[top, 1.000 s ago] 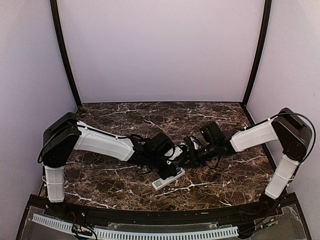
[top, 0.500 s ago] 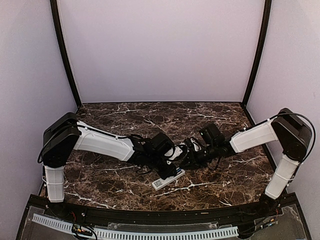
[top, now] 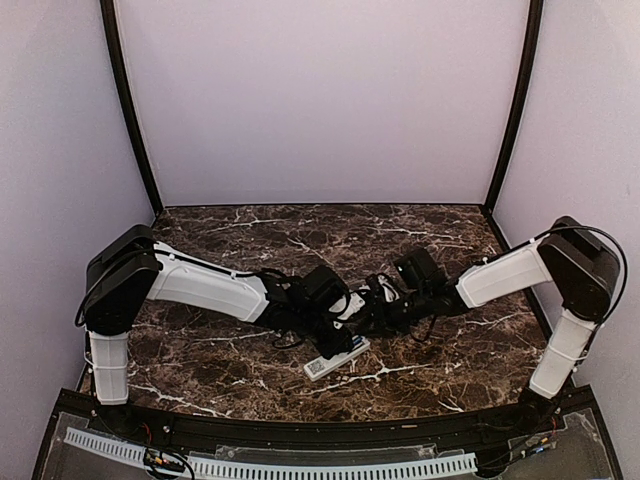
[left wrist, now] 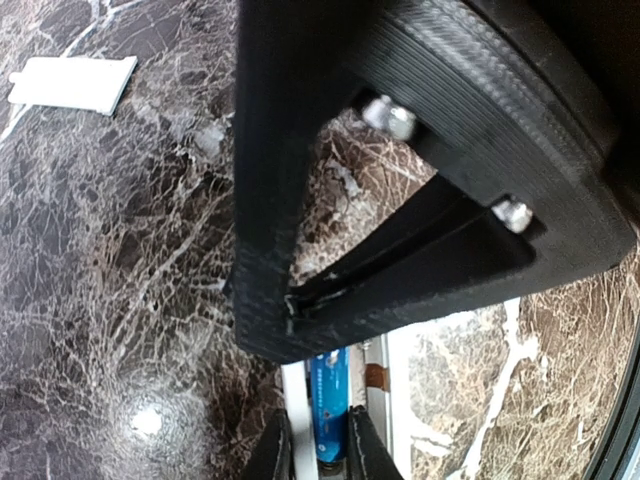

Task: Load the batteries into the remote control
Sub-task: Load the battery into the battery compartment.

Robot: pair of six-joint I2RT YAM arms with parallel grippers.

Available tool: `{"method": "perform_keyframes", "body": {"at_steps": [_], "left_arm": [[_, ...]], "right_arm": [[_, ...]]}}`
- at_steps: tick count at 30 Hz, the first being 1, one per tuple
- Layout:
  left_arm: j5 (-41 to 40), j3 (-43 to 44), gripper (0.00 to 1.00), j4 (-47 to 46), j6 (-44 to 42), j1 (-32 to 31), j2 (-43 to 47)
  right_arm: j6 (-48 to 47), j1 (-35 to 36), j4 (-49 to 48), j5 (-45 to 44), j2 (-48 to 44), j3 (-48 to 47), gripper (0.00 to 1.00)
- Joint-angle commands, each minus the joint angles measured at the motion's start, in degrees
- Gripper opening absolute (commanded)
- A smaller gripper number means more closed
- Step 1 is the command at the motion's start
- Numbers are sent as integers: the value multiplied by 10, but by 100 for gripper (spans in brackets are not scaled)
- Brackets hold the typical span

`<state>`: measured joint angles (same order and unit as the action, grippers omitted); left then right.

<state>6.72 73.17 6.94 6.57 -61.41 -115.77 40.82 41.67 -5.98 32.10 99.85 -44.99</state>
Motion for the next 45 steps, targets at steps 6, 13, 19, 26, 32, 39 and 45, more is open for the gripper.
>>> {"method": "perform_keyframes", "body": {"at_steps": [6, 13, 19, 26, 32, 39, 45], "left_arm": [[-14, -10, 21, 67, -14, -6, -41], [-16, -8, 20, 71, -16, -5, -41], [-17, -16, 11, 77, -18, -5, -41], [-16, -20, 1, 76, -16, -5, -41], [-14, -21, 0, 76, -18, -5, -41], [-14, -21, 0, 76, -19, -6, -41], [-13, -21, 1, 76, -21, -5, -41]], "right_arm": [[25, 39, -8, 22, 20, 22, 2], [16, 39, 8, 14, 16, 11, 4], [-21, 14, 69, 0, -16, -16, 6], [-37, -3, 89, -2, -39, -9, 7], [-35, -5, 85, -4, -43, 3, 8], [-45, -4, 82, -12, -26, -2, 13], [-43, -4, 68, -3, -17, -4, 8]]}}
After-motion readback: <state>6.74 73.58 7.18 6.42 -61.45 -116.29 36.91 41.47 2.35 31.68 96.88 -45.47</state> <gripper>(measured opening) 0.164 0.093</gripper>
